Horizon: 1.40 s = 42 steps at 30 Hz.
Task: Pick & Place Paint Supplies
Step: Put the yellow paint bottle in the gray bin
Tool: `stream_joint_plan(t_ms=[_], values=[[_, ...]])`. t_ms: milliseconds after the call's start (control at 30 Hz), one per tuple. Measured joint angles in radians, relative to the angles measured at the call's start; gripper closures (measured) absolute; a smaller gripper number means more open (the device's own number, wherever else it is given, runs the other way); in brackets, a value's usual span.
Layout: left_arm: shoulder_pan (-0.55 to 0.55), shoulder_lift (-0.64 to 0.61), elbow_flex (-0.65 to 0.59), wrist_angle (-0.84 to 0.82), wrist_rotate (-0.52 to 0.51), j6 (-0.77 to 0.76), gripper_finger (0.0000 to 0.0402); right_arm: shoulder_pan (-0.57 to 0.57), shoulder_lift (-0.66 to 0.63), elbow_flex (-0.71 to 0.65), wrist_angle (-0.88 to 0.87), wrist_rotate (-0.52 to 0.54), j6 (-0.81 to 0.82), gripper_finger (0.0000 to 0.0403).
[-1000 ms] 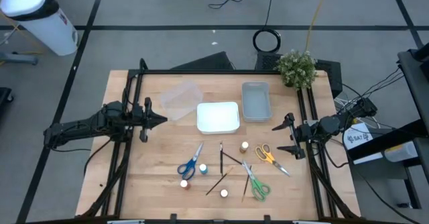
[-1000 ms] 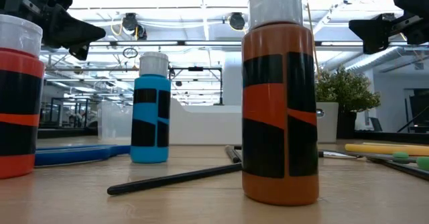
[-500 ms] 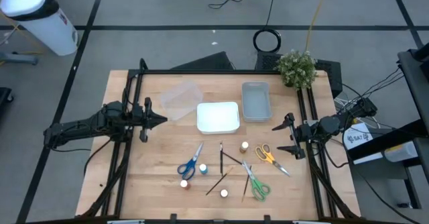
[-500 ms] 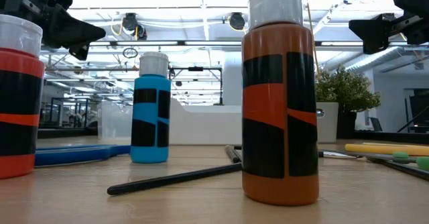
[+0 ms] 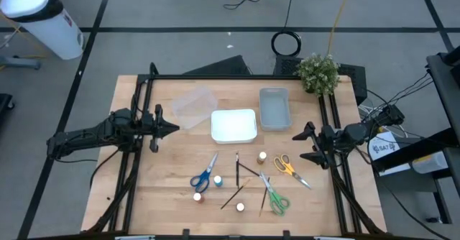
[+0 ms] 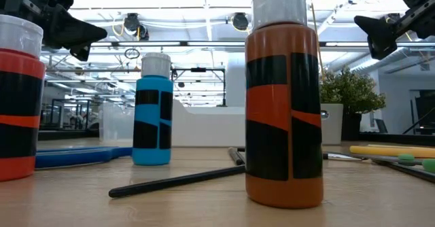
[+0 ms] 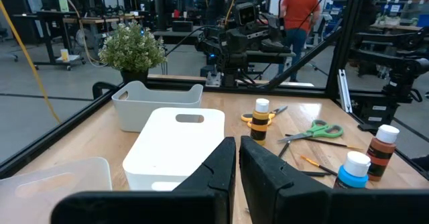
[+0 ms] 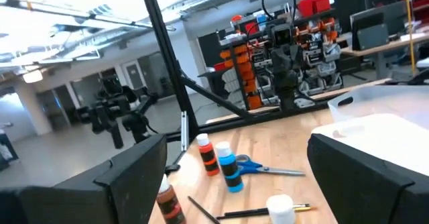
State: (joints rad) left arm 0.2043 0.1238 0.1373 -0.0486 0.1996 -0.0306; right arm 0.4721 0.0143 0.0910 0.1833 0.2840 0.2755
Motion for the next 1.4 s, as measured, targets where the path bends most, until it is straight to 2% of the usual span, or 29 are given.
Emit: stream_joint_plan(t_ms=[567,767,867,1000,1100,1167,1267,1400], values=[[0.000,0.000,0.000,0.000,0.000,0.000,0.0371,0.000,0.000,0.000,0.041,0.009,0.019,0.0058],[0.000,0.000,0.000,0.000,0.000,0.000,0.0371,0.000,0.000,0.000,0.119,0.180,-0.130,0.0058],[0.000,0.000,0.000,0.000,0.000,0.000,0.0371,0.000,0.026,0.000,0.163,0.153,-0.253,0.0061],[0.000,0.000,0.000,0.000,0.000,0.000,0.0371,0.002,0.137,0.000,0.223,0.052,-0.431,0.0061],[0.000,0.000,0.000,0.000,0.000,0.000,0.0371,0.002,0.261,0.000,0.221,0.111,-0.454,0.0062],[0.000,0.000,0.000,0.000,0.000,0.000,0.0371,0.002,0.351,0.000,0.221,0.177,-0.425,0.0062],[0.000,0.000,0.000,0.000,0.000,0.000,0.0371,0.002,0.488,0.000,0.209,0.242,-0.290,0.0062],[0.000,0.000,0.000,0.000,0.000,0.000,0.0371,-0.003,0.651,0.000,0.209,0.248,-0.164,0.0062]])
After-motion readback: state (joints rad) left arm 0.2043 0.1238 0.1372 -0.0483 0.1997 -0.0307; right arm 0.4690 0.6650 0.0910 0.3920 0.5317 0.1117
